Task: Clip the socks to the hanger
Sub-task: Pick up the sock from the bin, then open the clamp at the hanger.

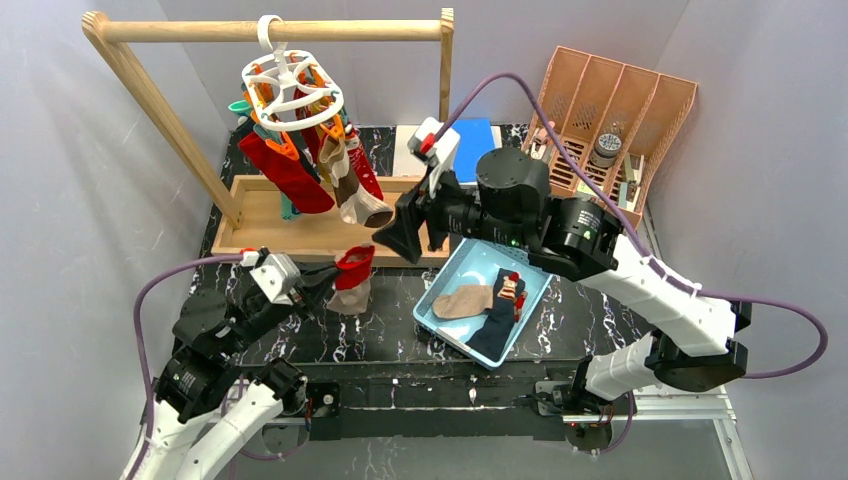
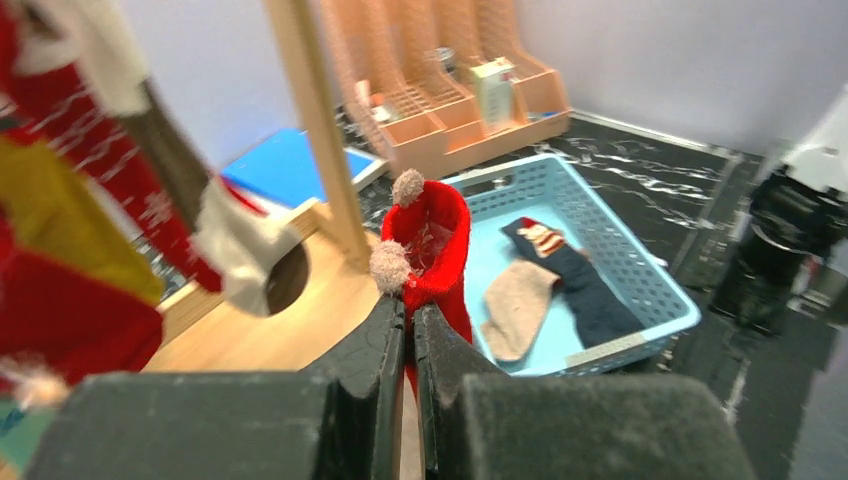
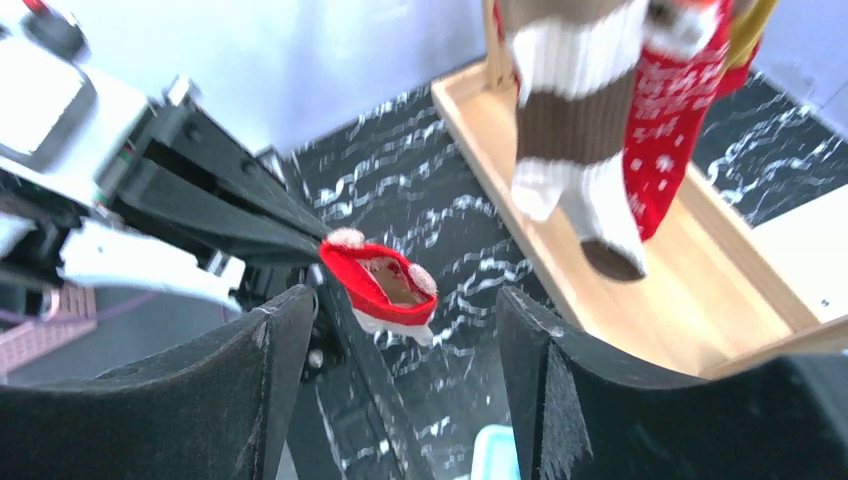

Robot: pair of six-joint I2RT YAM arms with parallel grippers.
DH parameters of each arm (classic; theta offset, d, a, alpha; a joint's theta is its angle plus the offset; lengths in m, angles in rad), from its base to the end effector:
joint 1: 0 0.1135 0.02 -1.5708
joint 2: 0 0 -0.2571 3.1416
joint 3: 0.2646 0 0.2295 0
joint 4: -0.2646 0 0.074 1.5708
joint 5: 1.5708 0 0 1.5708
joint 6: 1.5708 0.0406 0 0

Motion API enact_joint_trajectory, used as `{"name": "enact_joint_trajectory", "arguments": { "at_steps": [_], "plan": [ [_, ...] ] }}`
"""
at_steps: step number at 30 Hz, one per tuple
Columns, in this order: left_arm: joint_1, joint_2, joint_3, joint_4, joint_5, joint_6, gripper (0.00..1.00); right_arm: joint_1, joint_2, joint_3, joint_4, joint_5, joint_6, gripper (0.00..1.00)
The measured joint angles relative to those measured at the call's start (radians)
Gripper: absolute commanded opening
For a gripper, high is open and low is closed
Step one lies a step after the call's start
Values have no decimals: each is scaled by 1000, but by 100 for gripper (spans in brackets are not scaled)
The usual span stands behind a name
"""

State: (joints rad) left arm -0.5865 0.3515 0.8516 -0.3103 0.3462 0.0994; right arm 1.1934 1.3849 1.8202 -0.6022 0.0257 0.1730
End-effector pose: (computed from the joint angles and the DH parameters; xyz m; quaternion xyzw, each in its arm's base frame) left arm 0.0377 -0.0416 0.3821 0.3360 0.5462 -0.2896 0.7105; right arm 0.0972 0.2423 0.4950 -0.3656 0.6703 0.4000 0.5069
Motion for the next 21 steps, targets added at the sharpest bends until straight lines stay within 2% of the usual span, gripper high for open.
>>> {"name": "enact_joint_trajectory", "arguments": {
  "at_steps": [8,13,17,21],
  "plan": [
    [0,-130,-62,3,-380,-47,0,-1,116,223,119,58,33,71],
    [0,-155,-57,18,-595,-50,0,1,280,414,159,76,32,69],
    [0,-154,-52,26,-706,-48,0,25,373,456,192,166,-3,71],
    [0,-153,-50,40,-763,-47,0,100,446,478,221,288,-77,73]
  ]
}}
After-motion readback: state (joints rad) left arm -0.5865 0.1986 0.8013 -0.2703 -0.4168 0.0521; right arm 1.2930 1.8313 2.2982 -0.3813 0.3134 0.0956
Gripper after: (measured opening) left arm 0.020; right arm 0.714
